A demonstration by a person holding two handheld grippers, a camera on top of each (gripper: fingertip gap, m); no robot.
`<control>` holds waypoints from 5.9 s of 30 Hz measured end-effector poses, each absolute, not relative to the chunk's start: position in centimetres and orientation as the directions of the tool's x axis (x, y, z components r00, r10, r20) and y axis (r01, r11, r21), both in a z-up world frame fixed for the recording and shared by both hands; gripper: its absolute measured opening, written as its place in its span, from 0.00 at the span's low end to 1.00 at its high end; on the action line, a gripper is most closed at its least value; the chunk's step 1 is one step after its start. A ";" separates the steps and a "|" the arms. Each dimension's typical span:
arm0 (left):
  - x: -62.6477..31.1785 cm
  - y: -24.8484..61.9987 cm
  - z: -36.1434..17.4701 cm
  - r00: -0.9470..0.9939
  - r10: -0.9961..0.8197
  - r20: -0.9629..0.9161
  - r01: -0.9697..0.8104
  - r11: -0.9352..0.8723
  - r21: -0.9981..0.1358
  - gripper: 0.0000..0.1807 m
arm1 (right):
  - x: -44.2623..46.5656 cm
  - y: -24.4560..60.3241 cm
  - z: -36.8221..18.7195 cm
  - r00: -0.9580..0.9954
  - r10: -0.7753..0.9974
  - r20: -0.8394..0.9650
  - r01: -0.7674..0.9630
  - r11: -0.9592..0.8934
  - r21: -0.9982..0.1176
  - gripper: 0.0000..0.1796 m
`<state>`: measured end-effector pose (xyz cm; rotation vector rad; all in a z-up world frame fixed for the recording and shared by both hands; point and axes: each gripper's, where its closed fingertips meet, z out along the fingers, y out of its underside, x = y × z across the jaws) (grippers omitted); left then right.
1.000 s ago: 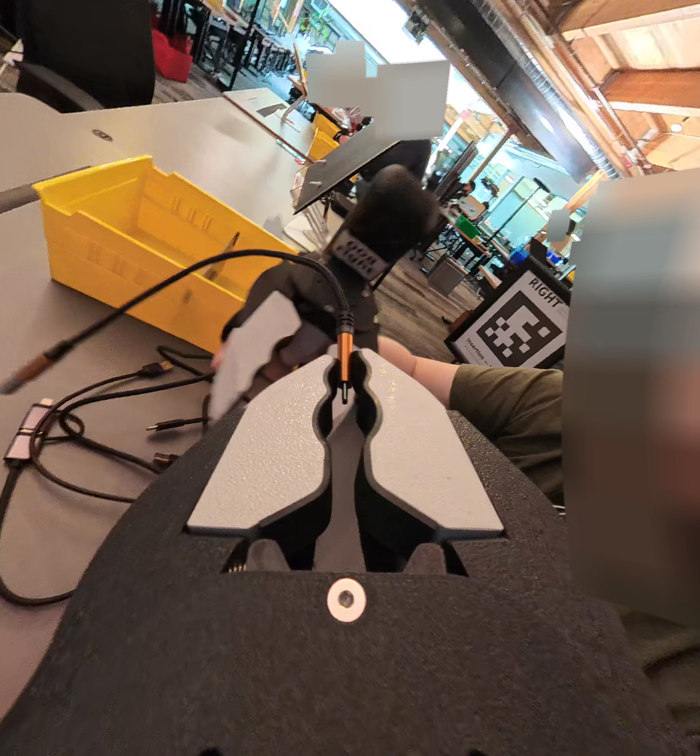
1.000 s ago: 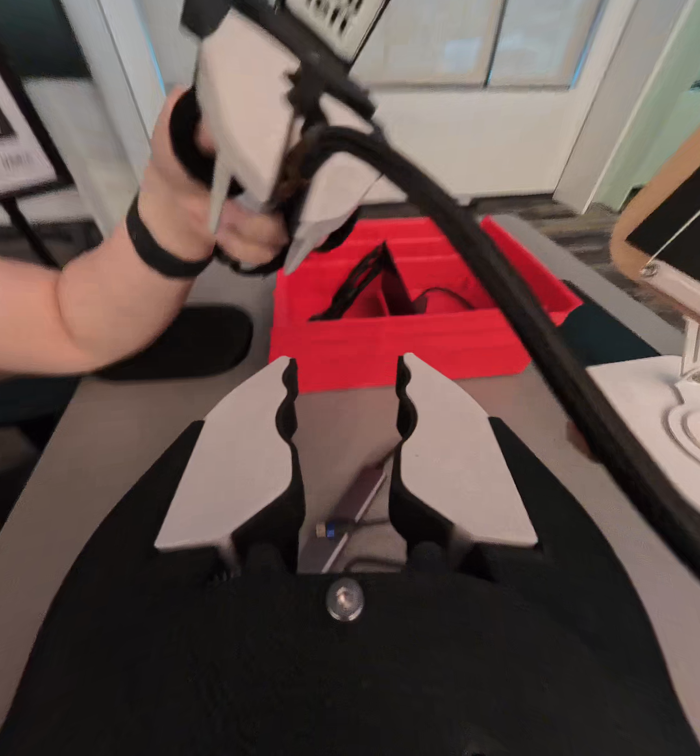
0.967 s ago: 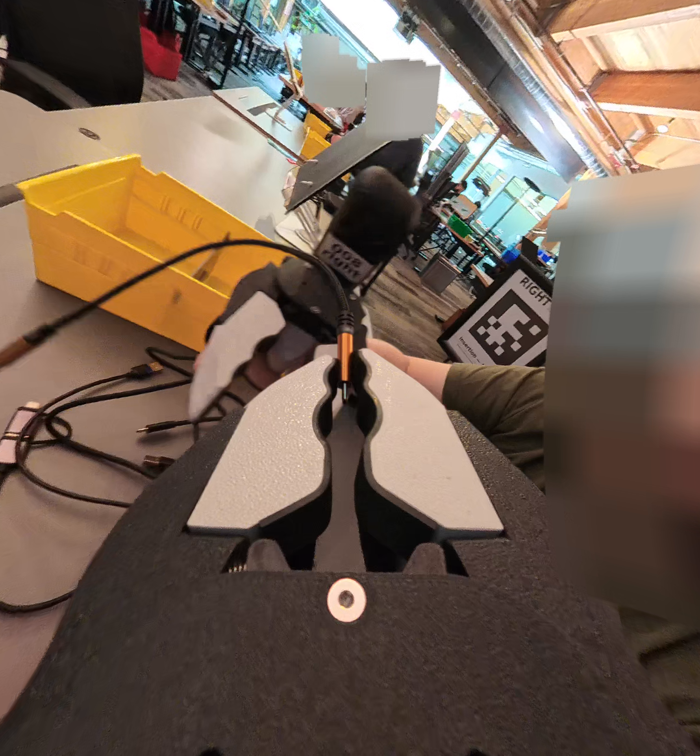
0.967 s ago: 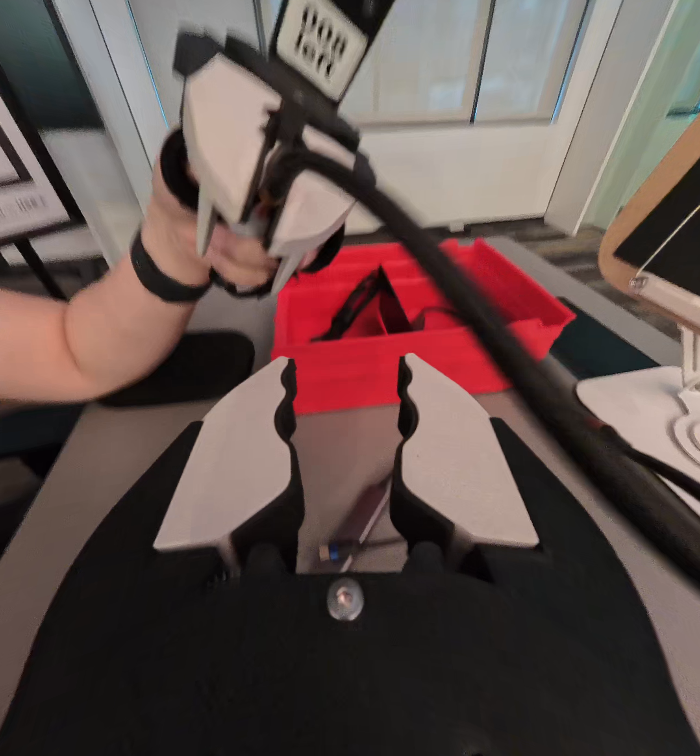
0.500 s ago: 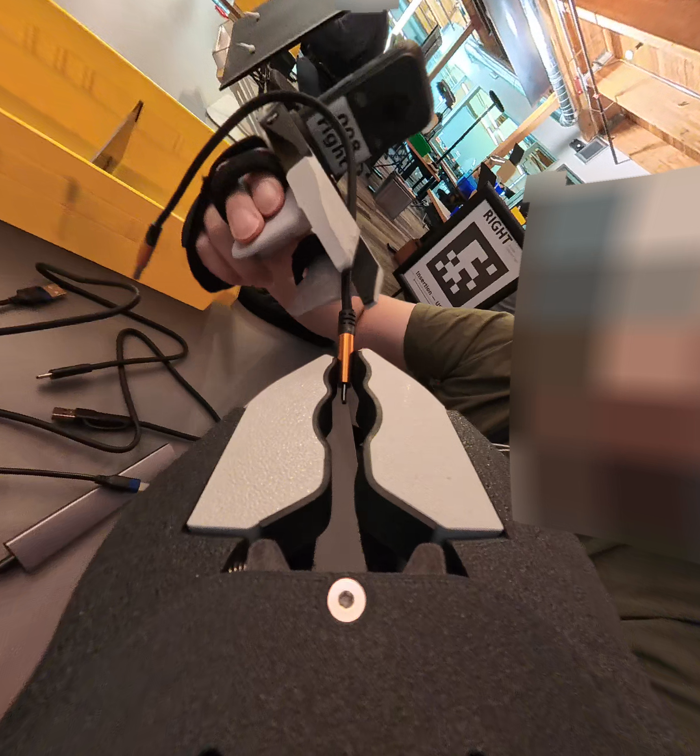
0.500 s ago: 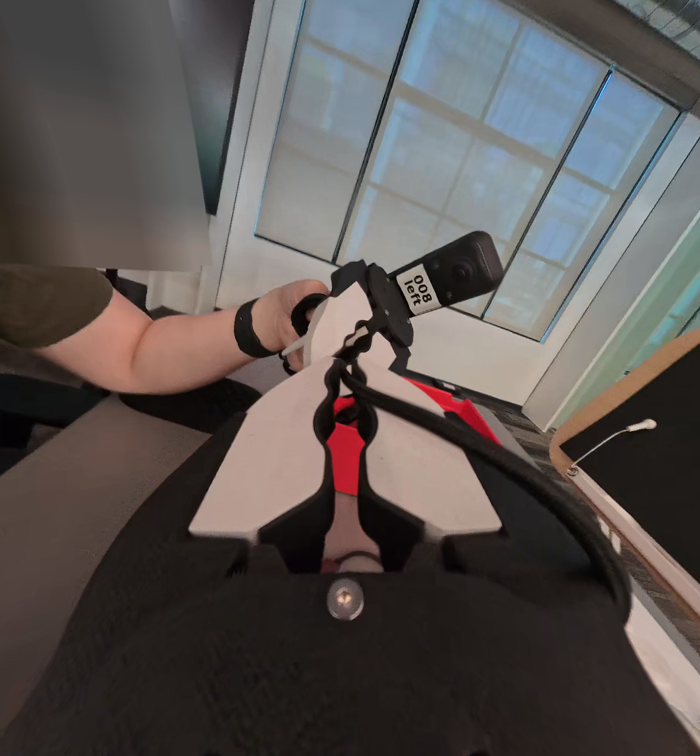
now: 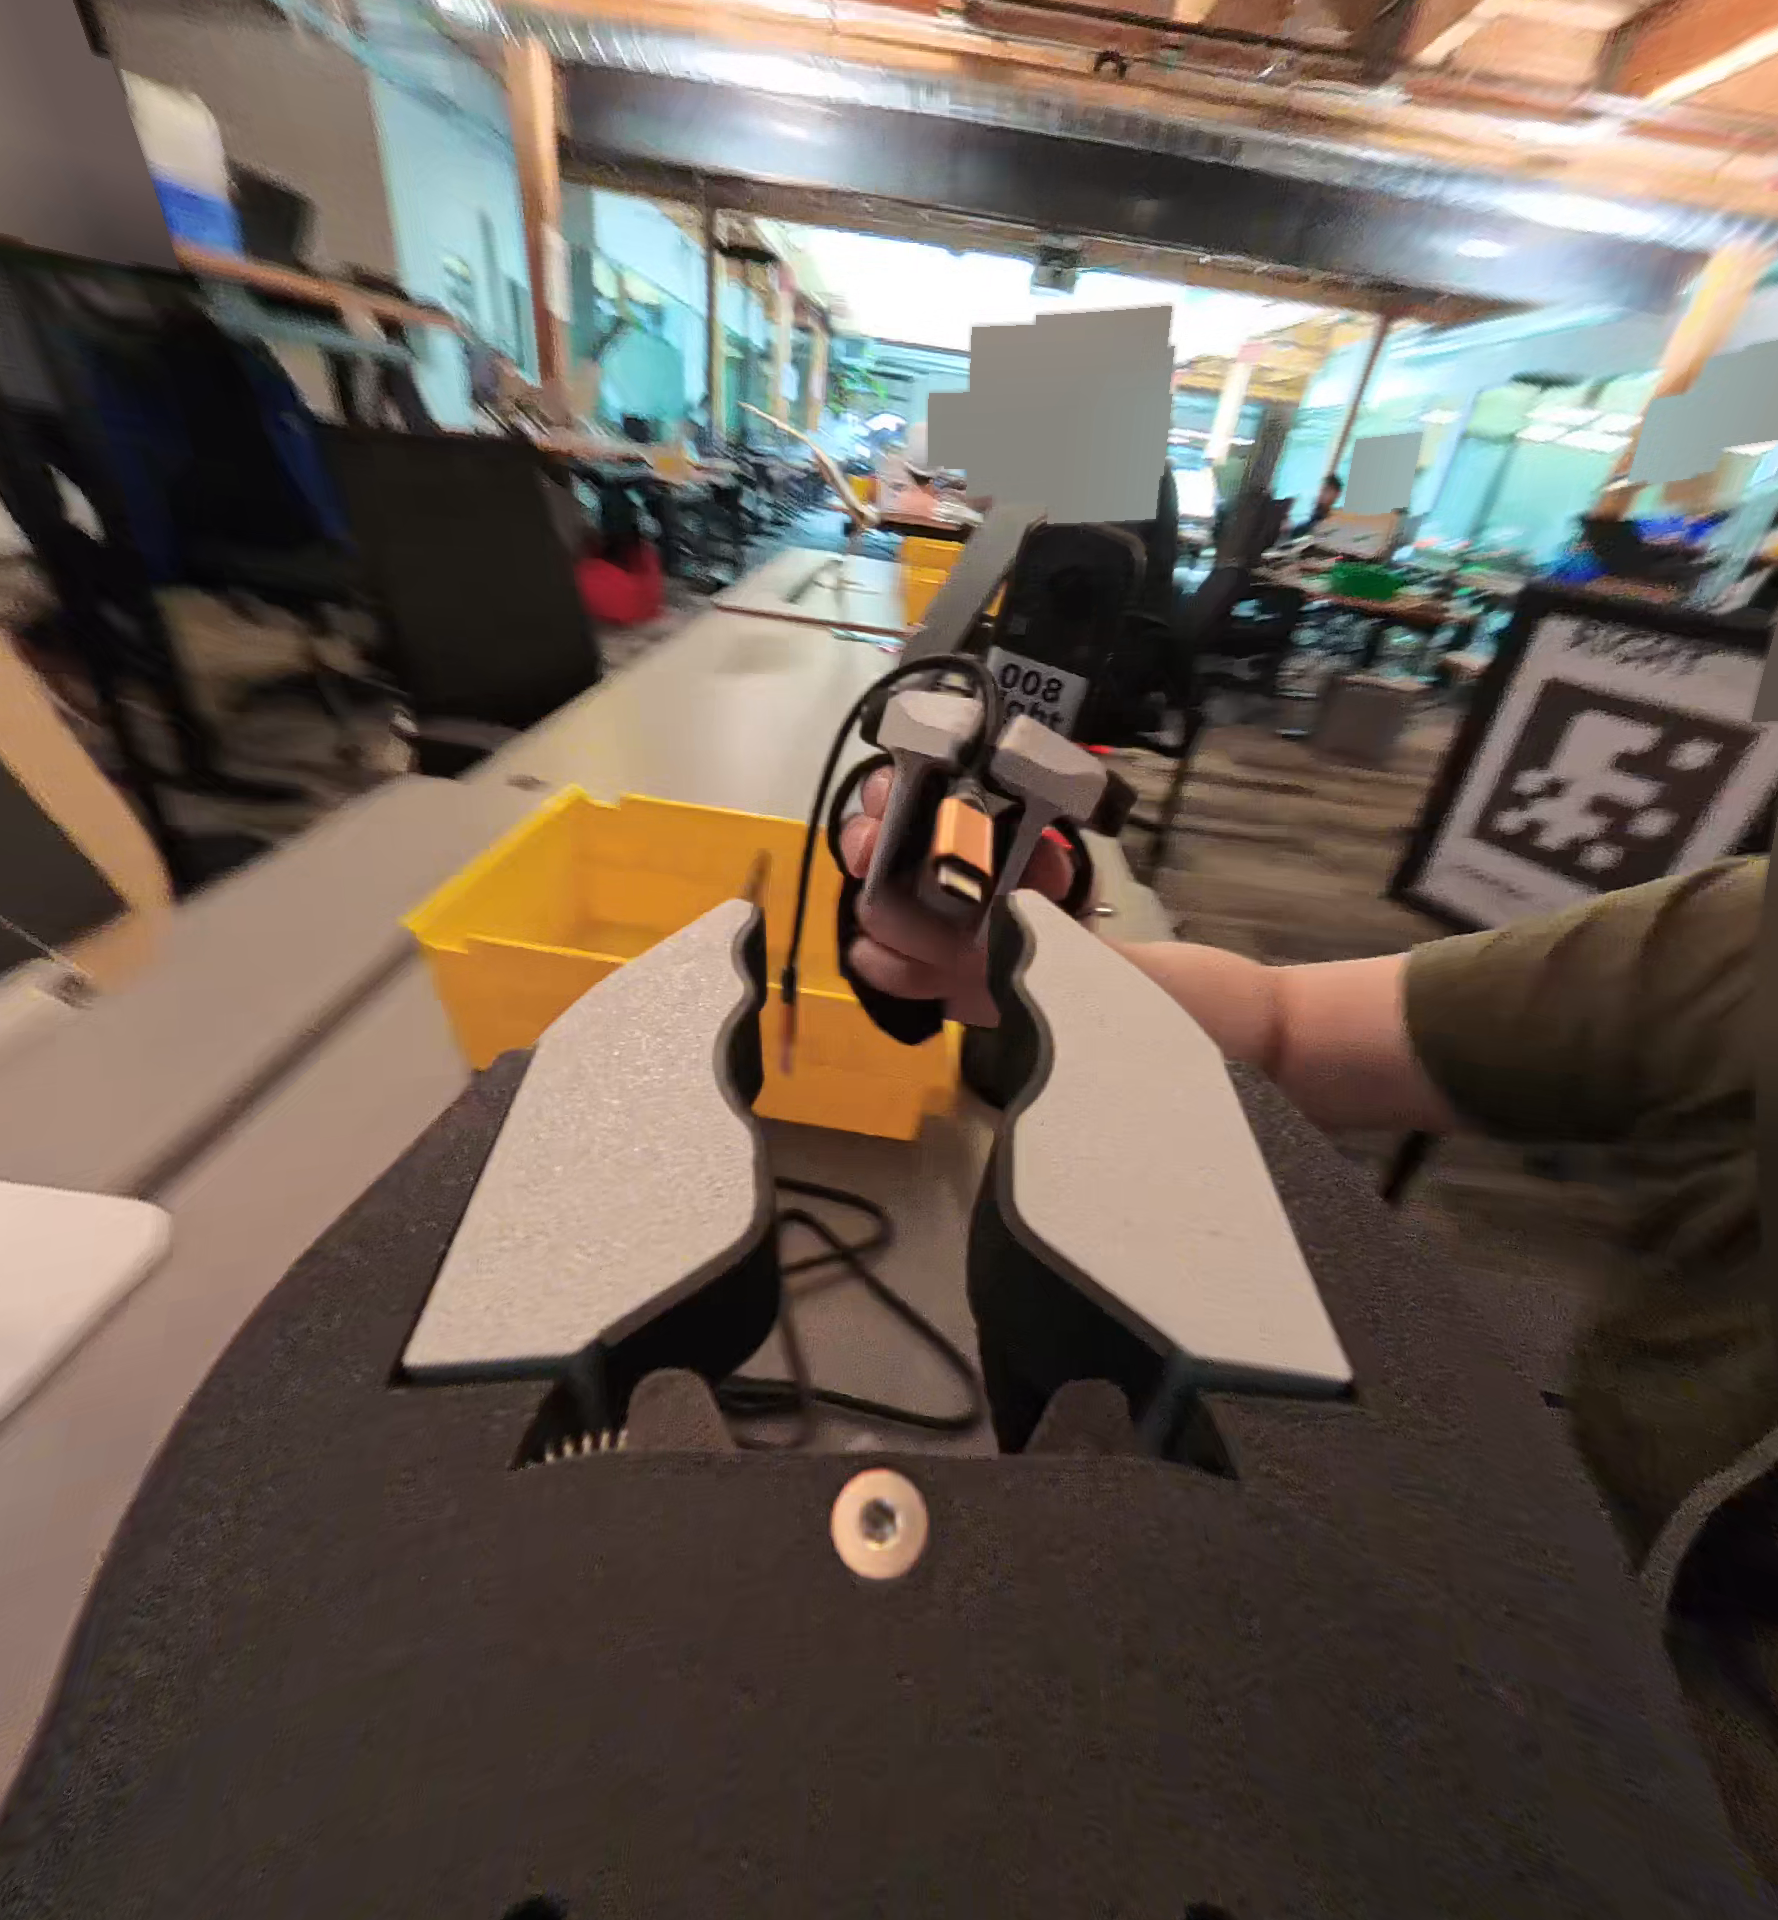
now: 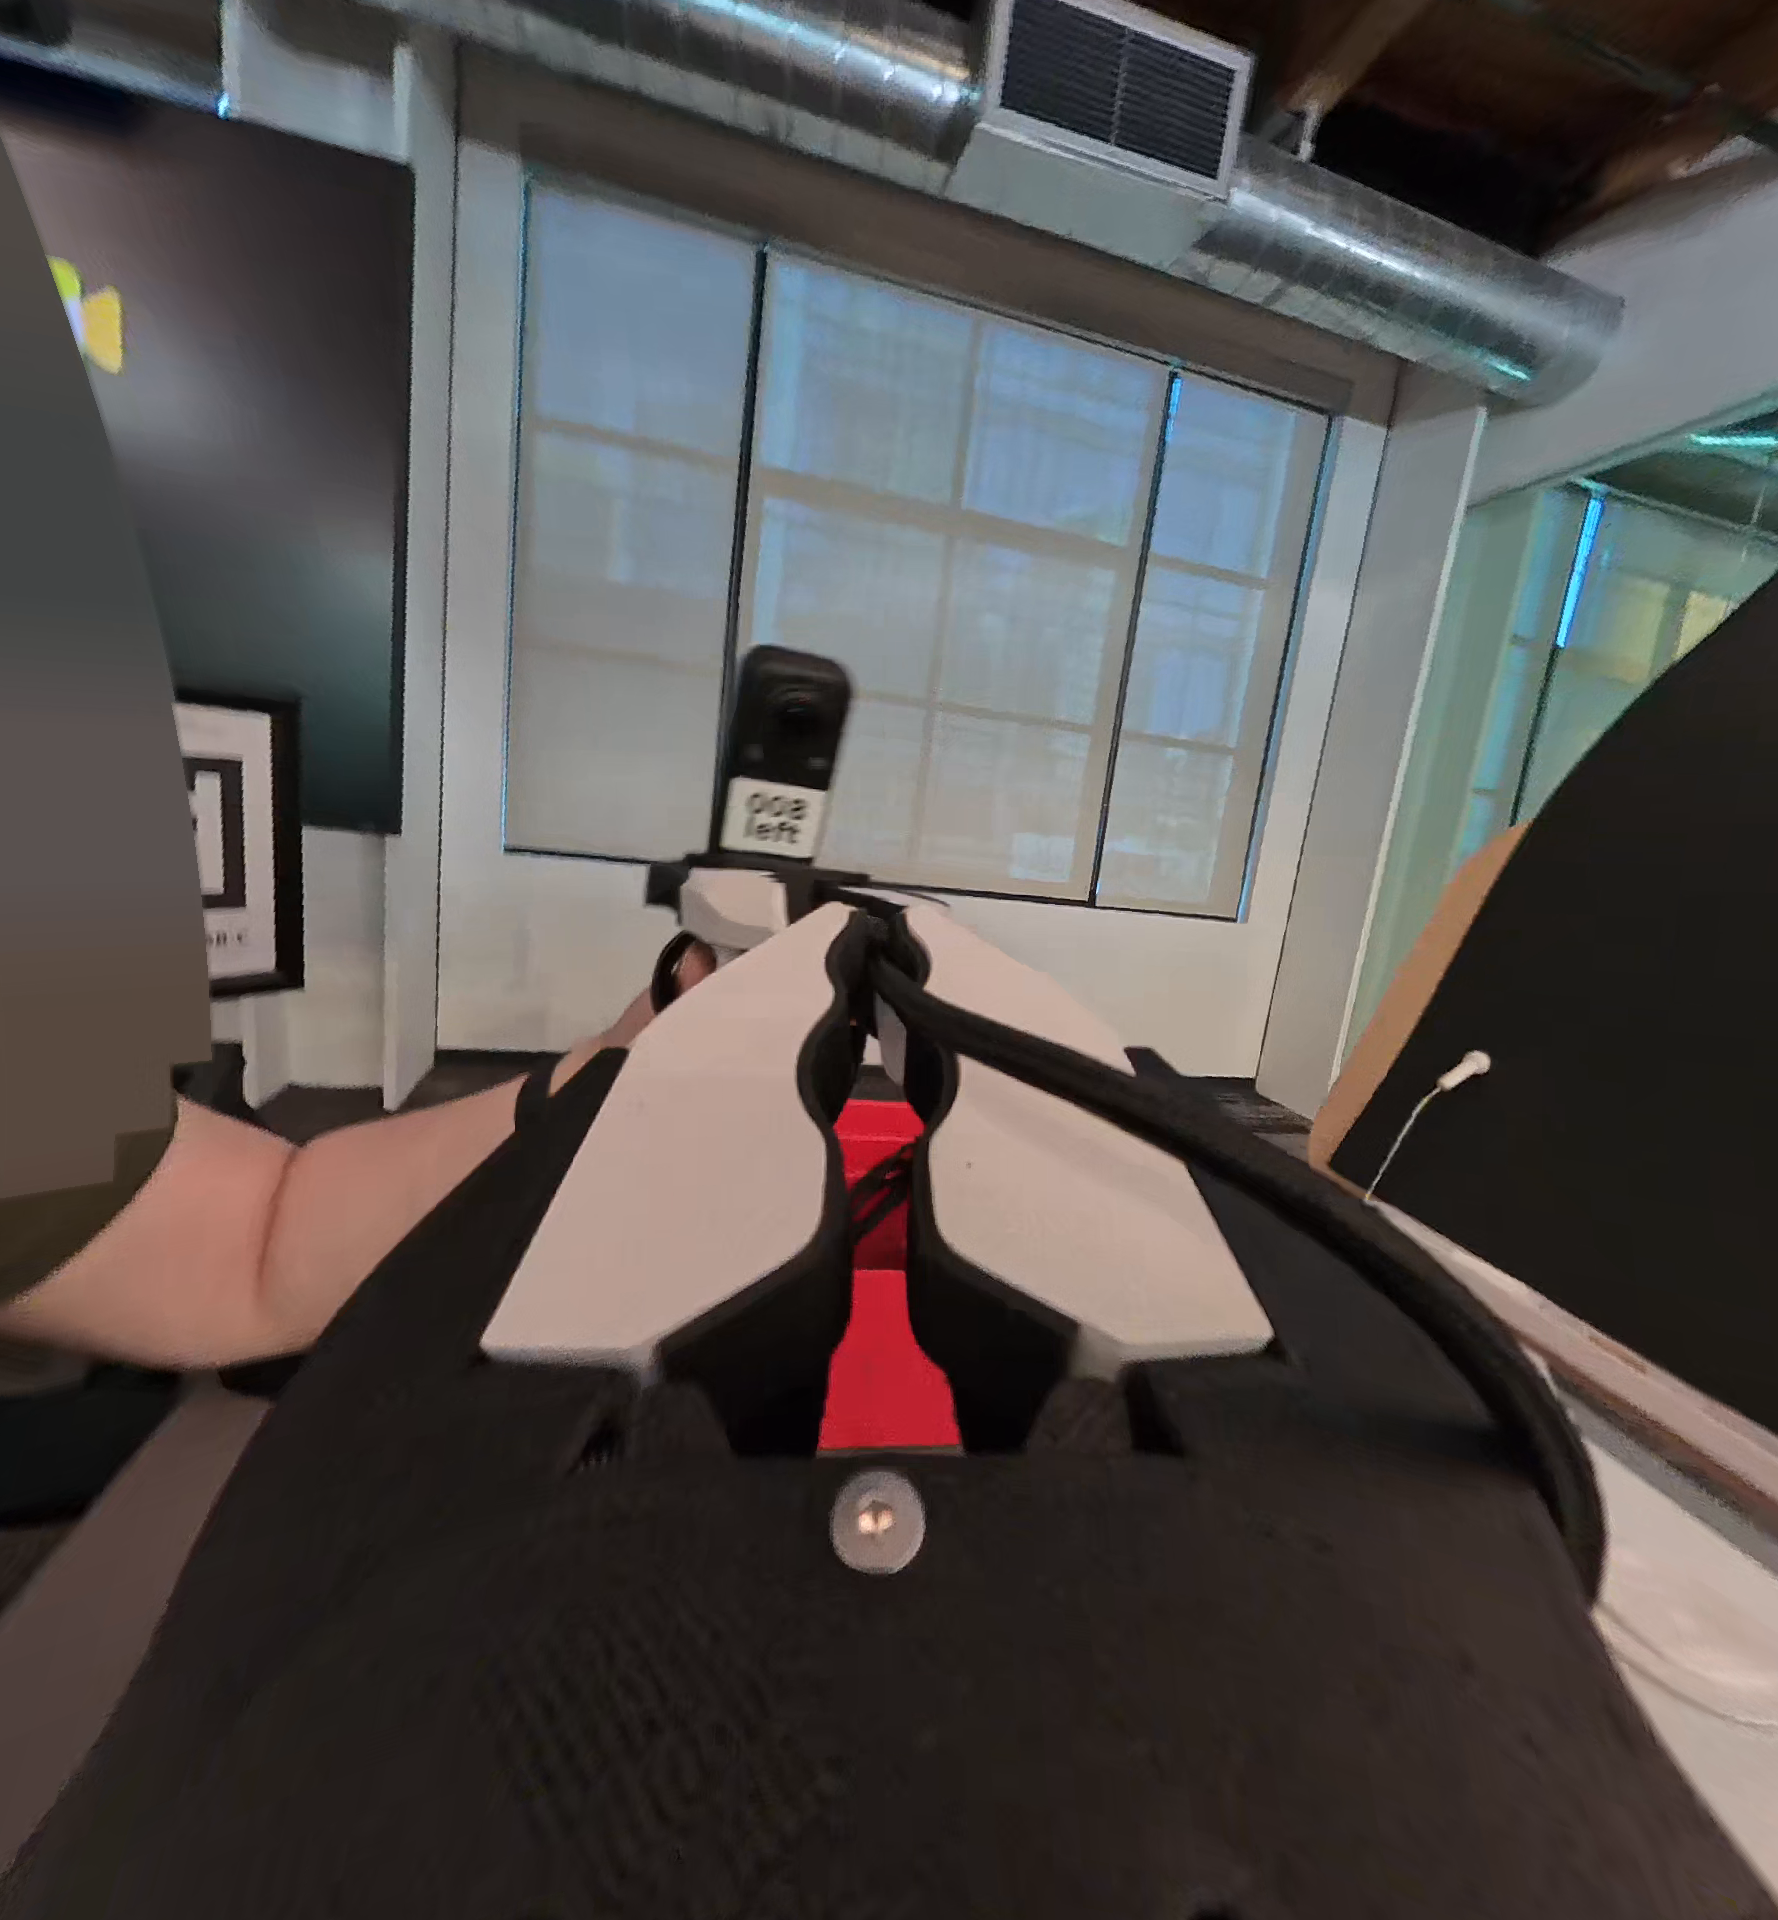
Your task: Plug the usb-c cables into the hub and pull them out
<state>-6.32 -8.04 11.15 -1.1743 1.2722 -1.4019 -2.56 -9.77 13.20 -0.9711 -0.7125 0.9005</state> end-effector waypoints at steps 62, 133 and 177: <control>-7.2 -9.6 4.5 -0.064 -0.946 -0.318 -0.439 0.313 -0.842 0.16 | 0.8 -11.8 16.5 0.508 0.808 0.300 -0.091 0.396 -0.914 0.07; -7.0 -8.6 -13.3 0.196 -0.976 0.096 -0.937 -0.215 -0.276 0.12 | 5.6 -18.6 19.2 0.385 0.746 0.544 0.044 0.574 -0.818 0.07; -5.2 -9.7 2.5 0.156 -0.914 0.375 -0.331 -0.406 -0.852 0.12 | 1.4 -12.3 16.2 0.551 0.701 0.452 0.204 0.412 -0.888 0.07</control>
